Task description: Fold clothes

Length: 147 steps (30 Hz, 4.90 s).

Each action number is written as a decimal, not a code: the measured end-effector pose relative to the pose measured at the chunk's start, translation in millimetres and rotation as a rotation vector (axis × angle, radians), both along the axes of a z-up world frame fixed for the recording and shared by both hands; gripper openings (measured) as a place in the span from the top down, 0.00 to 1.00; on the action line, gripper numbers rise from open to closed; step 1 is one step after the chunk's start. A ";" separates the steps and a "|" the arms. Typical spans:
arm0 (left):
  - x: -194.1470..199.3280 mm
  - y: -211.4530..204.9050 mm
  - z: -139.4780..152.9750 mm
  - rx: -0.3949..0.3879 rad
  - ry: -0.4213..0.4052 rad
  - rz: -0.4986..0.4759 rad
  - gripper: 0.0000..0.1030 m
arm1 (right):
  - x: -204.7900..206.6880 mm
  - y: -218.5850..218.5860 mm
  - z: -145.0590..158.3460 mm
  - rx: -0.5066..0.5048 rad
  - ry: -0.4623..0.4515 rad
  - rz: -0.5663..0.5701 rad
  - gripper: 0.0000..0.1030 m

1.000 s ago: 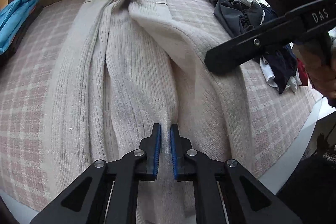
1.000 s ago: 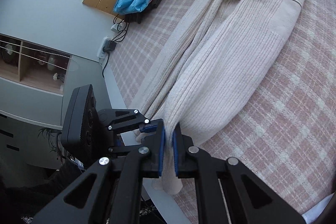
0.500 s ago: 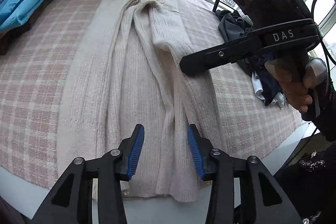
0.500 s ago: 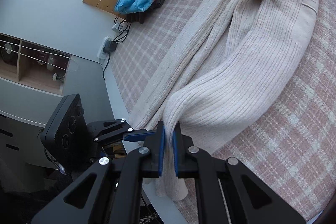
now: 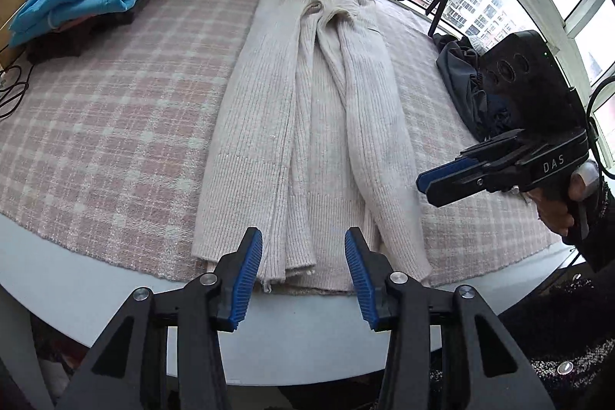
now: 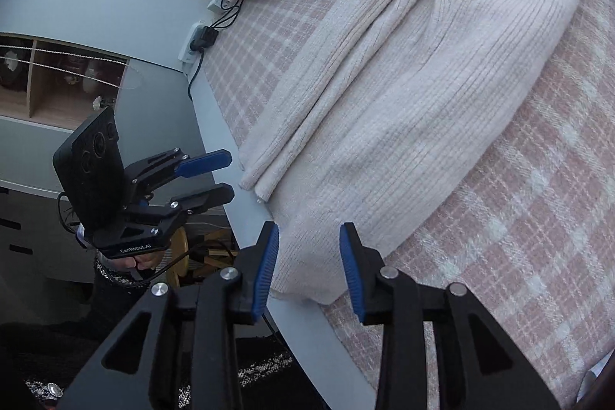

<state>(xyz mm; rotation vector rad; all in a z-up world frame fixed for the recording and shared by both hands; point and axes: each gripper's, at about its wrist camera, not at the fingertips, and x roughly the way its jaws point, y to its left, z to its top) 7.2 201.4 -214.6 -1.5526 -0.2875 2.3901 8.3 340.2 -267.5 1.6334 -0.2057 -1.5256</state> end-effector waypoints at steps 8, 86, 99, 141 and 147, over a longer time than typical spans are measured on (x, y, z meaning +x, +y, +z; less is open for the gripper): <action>-101.3 39.5 7.3 0.016 0.021 -0.164 0.59 | 29.1 4.0 6.1 0.155 0.134 -0.070 0.68; -86.5 23.3 -43.8 0.042 -0.078 -0.938 0.63 | 76.6 0.3 7.4 0.367 0.199 -0.681 0.72; -103.2 -59.0 7.9 -0.035 -0.003 -0.803 0.65 | 74.2 -27.4 18.5 0.348 0.357 -0.577 0.72; -168.8 -50.6 88.0 0.286 0.175 -0.672 0.88 | 24.6 31.1 126.4 -0.085 0.379 -0.736 0.87; -245.8 -43.6 130.6 0.281 0.259 -0.610 0.88 | -57.5 45.2 173.4 -0.090 0.460 -0.757 0.87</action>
